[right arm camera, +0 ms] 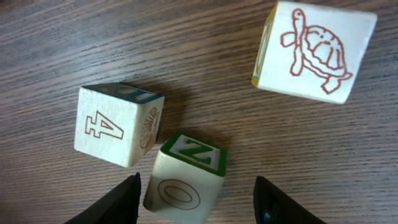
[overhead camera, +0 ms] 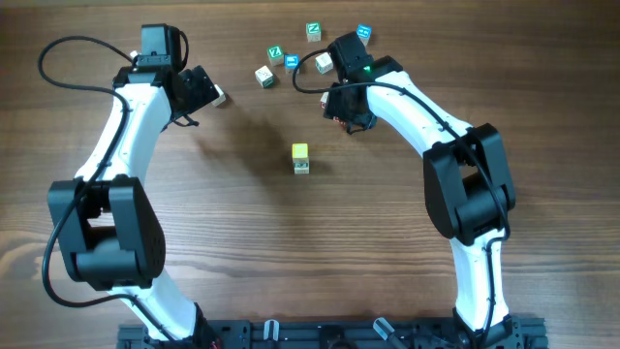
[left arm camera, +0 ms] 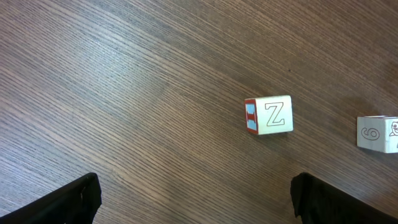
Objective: Form a tower
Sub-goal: 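Lower the right gripper over the green-lettered Z block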
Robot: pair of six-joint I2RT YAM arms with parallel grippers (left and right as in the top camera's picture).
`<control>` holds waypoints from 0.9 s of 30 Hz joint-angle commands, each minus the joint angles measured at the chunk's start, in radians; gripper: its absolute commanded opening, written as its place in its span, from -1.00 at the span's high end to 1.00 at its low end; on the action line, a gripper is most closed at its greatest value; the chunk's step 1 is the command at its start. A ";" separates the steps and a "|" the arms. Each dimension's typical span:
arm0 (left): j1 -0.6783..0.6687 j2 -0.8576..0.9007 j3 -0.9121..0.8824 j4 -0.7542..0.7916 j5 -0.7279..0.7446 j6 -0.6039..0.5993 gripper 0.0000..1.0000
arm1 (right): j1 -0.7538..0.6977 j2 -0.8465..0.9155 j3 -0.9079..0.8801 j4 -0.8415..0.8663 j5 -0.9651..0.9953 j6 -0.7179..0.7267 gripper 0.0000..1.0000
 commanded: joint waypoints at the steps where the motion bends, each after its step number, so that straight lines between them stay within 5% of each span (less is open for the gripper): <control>1: 0.000 0.012 -0.006 0.000 -0.006 0.005 -1.00 | 0.002 0.013 -0.007 0.004 -0.004 0.014 -0.36; 5: 0.000 0.012 -0.006 0.000 -0.006 0.005 -1.00 | 0.002 0.013 -0.007 0.014 -0.004 0.014 -0.99; 9: 0.000 0.012 -0.006 0.000 -0.006 0.005 -1.00 | 0.002 0.013 -0.007 0.015 -0.004 0.014 -0.99; 14: 0.000 0.012 -0.006 0.000 -0.006 0.005 -1.00 | 0.002 0.013 -0.007 0.012 -0.004 0.014 -0.08; 27: 0.000 0.012 -0.006 0.000 -0.006 0.005 -1.00 | 0.002 0.013 -0.007 0.011 -0.004 0.015 -0.17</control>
